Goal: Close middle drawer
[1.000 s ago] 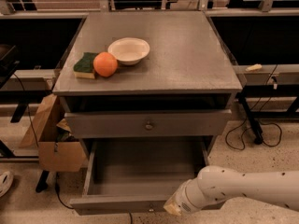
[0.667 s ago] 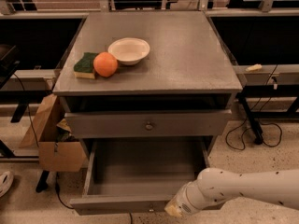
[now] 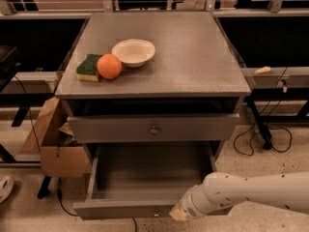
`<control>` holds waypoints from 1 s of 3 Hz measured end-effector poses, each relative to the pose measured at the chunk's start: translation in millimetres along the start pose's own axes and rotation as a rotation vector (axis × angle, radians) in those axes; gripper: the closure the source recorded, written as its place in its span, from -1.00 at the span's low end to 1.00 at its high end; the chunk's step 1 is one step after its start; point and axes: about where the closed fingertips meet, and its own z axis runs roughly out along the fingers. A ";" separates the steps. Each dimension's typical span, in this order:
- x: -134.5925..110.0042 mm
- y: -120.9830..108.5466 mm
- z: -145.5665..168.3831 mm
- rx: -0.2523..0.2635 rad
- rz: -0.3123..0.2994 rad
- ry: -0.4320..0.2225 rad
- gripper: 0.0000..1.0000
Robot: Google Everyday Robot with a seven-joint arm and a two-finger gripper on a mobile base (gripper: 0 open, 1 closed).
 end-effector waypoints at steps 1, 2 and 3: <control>-7.4 -5.4 -2.3 0.018 -0.013 -0.006 0.17; -20.1 -13.7 -3.6 0.039 -0.033 -0.013 -0.31; -37.8 -23.5 -2.6 0.056 -0.060 -0.025 -0.78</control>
Offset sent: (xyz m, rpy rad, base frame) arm 0.1170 0.0261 0.0387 -0.0503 -0.2027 0.0444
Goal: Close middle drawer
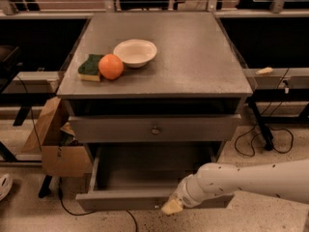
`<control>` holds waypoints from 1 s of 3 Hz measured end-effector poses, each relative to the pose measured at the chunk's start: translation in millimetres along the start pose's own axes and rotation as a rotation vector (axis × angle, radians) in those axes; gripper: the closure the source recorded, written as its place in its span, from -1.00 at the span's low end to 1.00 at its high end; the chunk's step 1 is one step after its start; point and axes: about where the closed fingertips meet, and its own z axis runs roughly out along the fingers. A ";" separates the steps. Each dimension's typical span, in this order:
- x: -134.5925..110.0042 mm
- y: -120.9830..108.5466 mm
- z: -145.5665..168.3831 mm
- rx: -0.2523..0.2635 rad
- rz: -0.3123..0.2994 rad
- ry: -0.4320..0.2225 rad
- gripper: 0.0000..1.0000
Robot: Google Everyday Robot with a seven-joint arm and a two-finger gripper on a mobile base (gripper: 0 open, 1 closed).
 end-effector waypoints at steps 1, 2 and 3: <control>2.3 3.6 -0.7 0.000 0.000 0.000 -1.00; 3.2 6.9 -0.6 0.000 0.000 0.000 -1.00; 0.2 6.9 0.9 0.001 -0.006 -0.002 -1.00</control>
Offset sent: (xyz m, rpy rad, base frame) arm 0.1106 0.0603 0.0099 0.0154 -0.1228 0.0896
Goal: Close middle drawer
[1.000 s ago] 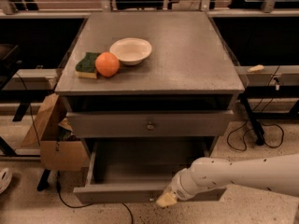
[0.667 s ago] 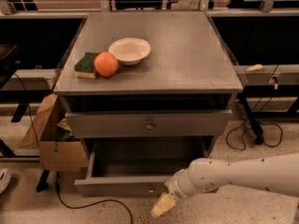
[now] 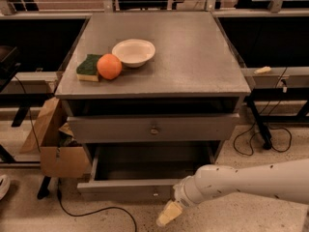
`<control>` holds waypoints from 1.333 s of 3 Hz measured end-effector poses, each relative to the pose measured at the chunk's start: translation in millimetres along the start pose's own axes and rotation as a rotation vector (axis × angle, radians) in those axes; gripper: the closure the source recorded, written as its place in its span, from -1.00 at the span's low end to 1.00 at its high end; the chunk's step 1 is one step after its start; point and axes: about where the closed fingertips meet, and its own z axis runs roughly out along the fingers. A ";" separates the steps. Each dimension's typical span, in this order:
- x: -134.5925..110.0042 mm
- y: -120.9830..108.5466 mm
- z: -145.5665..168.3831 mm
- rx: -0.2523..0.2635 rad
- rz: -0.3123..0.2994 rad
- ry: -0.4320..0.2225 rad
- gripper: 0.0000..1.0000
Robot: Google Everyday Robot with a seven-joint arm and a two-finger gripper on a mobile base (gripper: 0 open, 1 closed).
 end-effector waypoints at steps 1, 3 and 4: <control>2.0 -0.7 3.6 0.000 -0.003 0.005 -0.62; -10.2 -21.4 26.7 0.002 -0.017 0.009 0.46; -22.5 -41.6 35.2 0.025 -0.012 0.001 0.38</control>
Offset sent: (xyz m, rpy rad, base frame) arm 0.1470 0.0446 -0.0356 0.0116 -0.0922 0.0106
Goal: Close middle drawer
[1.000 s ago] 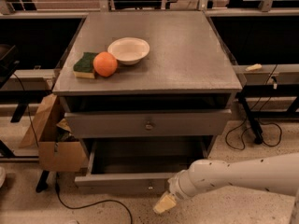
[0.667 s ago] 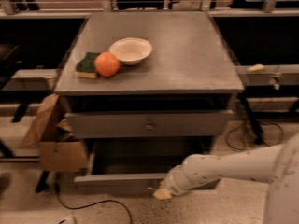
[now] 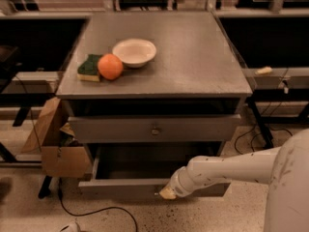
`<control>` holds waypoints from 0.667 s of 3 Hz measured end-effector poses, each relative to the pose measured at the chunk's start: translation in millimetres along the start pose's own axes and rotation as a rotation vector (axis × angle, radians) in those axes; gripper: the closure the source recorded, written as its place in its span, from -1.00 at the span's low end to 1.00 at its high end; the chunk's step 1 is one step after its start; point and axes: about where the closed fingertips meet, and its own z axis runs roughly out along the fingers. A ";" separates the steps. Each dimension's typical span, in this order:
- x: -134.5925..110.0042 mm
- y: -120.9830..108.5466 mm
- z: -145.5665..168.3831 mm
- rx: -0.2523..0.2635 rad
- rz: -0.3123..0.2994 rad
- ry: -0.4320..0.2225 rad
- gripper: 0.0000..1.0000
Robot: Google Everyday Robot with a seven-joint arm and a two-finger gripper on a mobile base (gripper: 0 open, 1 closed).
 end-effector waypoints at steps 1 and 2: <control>1.4 2.2 -0.4 0.000 0.000 0.000 -0.08; 4.8 7.8 -1.5 0.000 0.000 0.000 -0.55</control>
Offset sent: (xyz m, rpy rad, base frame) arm 0.1660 -0.0110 -0.0015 -0.0994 -0.1382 -0.1557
